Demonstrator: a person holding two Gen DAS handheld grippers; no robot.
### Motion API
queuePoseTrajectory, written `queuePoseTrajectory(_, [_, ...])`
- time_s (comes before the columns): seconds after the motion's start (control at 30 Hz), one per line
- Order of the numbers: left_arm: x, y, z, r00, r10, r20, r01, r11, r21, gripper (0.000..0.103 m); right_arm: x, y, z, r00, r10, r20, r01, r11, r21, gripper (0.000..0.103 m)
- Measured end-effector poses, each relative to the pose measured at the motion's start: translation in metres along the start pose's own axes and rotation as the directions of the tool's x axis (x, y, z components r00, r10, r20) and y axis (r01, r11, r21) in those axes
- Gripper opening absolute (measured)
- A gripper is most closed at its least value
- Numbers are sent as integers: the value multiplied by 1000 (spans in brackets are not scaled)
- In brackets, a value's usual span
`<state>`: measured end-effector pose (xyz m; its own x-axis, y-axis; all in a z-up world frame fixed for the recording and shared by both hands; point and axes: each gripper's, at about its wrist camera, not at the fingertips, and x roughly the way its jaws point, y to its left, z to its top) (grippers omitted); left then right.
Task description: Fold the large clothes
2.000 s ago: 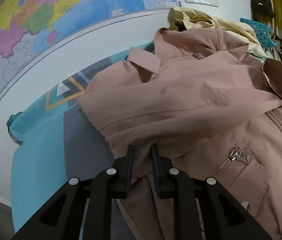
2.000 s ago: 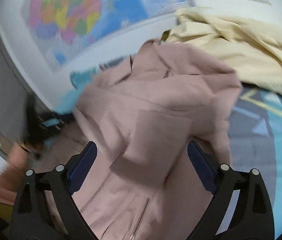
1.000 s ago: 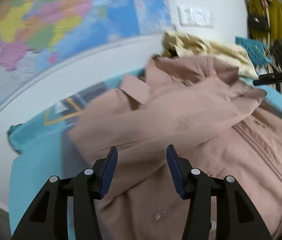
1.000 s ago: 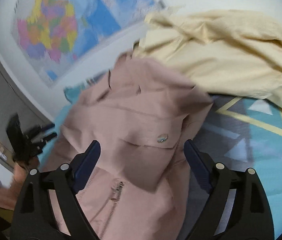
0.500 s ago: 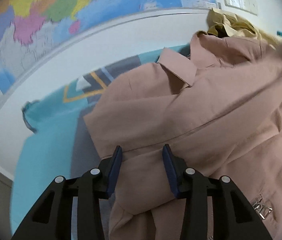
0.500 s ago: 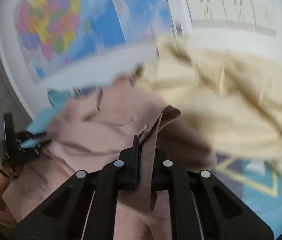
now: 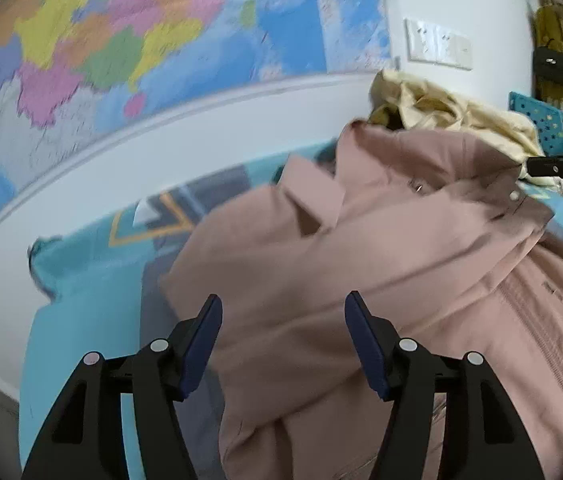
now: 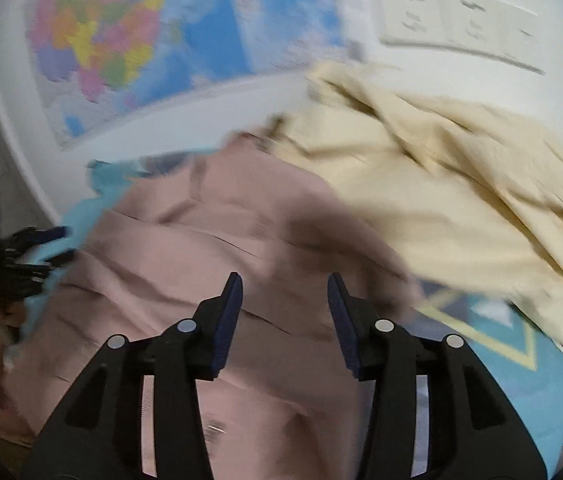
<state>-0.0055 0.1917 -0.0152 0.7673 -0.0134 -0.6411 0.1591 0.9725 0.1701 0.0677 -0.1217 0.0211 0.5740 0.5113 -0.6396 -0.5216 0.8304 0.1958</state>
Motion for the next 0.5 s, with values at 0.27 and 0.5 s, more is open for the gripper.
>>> queuePoseTrajectory(0.27, [31,-30,39,1000,-28,14,27,997,78,64,105,49,79,992,89,-93,-85,995,48,60])
queuePoseTrajectory(0.5, [57,-32,47,998,-59,-2,59,996,69,65,201,63,119,985,-33,-170,64,981,181,63])
